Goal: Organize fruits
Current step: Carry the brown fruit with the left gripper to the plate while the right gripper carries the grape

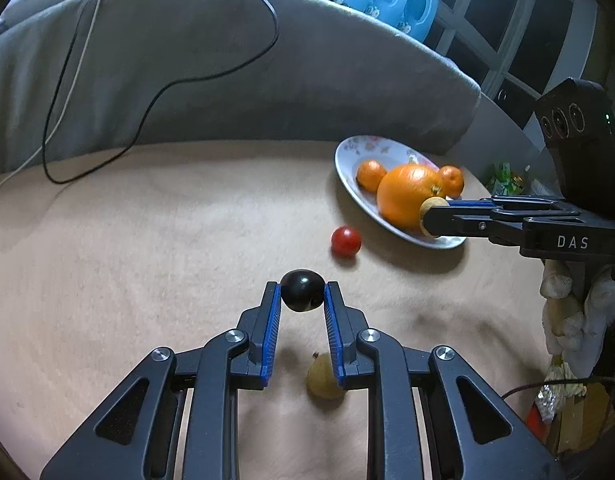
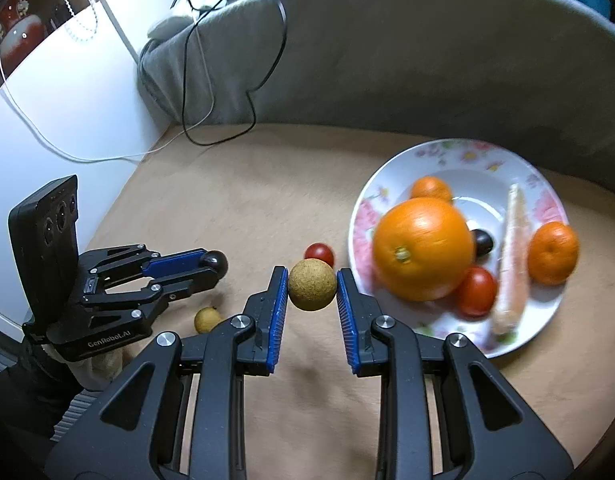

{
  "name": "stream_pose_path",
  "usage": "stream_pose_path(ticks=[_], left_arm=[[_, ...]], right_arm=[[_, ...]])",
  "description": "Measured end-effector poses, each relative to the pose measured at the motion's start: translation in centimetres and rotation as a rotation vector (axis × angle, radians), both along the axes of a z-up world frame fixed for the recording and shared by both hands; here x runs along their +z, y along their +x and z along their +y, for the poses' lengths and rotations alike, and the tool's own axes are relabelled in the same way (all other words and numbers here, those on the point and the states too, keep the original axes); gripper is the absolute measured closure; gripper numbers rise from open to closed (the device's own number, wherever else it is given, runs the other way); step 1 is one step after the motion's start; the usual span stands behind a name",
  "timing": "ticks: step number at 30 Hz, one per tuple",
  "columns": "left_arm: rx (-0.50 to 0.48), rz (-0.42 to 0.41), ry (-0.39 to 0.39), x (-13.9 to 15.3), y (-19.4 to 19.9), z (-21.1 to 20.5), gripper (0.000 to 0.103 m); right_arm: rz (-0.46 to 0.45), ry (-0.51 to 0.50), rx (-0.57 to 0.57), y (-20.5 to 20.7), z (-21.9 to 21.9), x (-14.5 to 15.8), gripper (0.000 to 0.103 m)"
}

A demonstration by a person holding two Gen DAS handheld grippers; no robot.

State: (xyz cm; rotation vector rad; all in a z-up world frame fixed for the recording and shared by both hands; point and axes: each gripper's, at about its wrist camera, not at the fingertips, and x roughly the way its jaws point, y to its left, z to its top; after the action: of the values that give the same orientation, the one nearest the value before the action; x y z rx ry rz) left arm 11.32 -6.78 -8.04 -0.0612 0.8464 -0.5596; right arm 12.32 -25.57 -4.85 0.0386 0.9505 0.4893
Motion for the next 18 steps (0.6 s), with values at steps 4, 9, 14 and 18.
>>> stream_pose_path(ticks=[4,9,14,18], left_arm=[[0.003,-0.014,0.0,0.5,0.2,-0.5,0.083],[0.0,-0.025,-0.01,1.1,0.7,-0.9,0.083],[-0.007,-0.042,-0.019,1.7,1.0,-1.6,0.083],[-0.019,-0.05,-0.023,2.0,1.6,-2.6,0.083]], right_arm=[[-0.02,-0.01,-0.016,-0.1,-0.9,0.5,0.077],[-0.038,-0.018,-0.034,-0.1,-1.4,1.0,0.077],[-0.054,-0.022,-0.051,0.0,-2.1,1.4,0.077],[-0.069,-0.028,-0.064,0.3,-2.7,1.8,0.077]])
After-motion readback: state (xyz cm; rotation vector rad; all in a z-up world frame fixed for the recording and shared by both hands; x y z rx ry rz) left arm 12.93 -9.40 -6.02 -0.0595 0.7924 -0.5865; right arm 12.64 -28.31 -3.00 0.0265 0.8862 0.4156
